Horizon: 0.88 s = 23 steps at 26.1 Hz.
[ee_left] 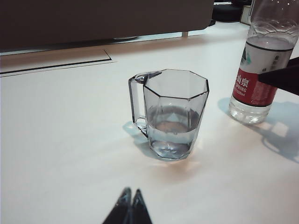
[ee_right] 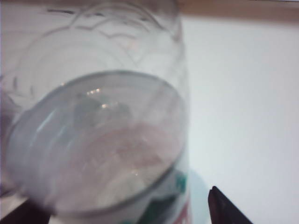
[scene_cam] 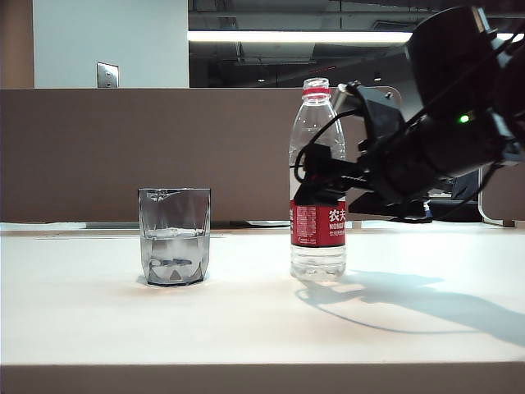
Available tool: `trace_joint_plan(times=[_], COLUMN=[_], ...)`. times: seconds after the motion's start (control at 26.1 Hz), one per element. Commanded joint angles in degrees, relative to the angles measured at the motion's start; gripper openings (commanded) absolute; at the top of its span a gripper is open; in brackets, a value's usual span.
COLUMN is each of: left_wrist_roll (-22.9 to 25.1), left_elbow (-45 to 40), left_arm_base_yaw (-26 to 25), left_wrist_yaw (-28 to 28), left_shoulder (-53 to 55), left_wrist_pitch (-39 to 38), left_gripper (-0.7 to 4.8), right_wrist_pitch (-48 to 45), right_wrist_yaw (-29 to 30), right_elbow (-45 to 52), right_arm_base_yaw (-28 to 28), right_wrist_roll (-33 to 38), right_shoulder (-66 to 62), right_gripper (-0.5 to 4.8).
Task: Pick up the mineral water bottle on the table and pour water into the mug until it's half full.
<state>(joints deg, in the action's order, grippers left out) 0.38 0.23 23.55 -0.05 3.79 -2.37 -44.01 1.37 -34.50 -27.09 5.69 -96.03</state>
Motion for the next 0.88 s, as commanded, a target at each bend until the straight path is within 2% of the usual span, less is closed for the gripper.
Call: trace_joint_plan(times=[0.04,0.27,0.34,0.42,0.46,0.61,0.73,0.84,0.88], left_wrist_roll=[0.02,0.02,0.02,0.02,0.02,0.02,0.02,0.02,0.02], left_elbow=[0.2,0.2,0.2,0.2,0.2,0.2,0.2,0.2,0.17], left_arm_base_yaw=[-0.11,-3.61,-8.17,-10.45,-11.34,-14.8,-18.4,-20.48,-21.14], left_wrist_yaw=[0.11,0.28,0.28,0.26,0.26,0.26,0.26,0.26,0.24], left_shoulder=[0.04,0.02,0.0,-0.07,-0.2,-1.09,-2.93,-3.72,-3.72], left_wrist_pitch=[0.72,0.74,0.72,0.72,0.72,0.7,0.72,0.96,0.87], left_gripper=[-0.05,-0.05,-0.05,-0.05,-0.05,-0.05,-0.05,-0.05,-0.05], right_wrist_pitch=[-1.22,-1.03,2.12,4.2,5.05,9.03,13.75,16.83,18.43], right_wrist_yaw=[-0.13,0.24,1.86,3.67,4.57,9.38,12.17,12.57,12.59], right_elbow=[1.84,9.01,12.44,13.9,14.47,16.15,16.17,16.15,16.15], right_arm_base_yaw=[-0.07,-0.07,-0.09,-0.09,-0.09,-0.09,-0.09,-0.09,-0.09], right_wrist_roll=[-0.07,1.68,3.41,3.43,3.58,4.79,5.22,5.22,5.25], right_shoulder=[3.08,13.49,20.06,23.43,24.98,31.56,36.44,39.67,41.79], right_gripper=[4.76,4.76,4.75,4.6,4.39,2.72,2.25,1.69,0.96])
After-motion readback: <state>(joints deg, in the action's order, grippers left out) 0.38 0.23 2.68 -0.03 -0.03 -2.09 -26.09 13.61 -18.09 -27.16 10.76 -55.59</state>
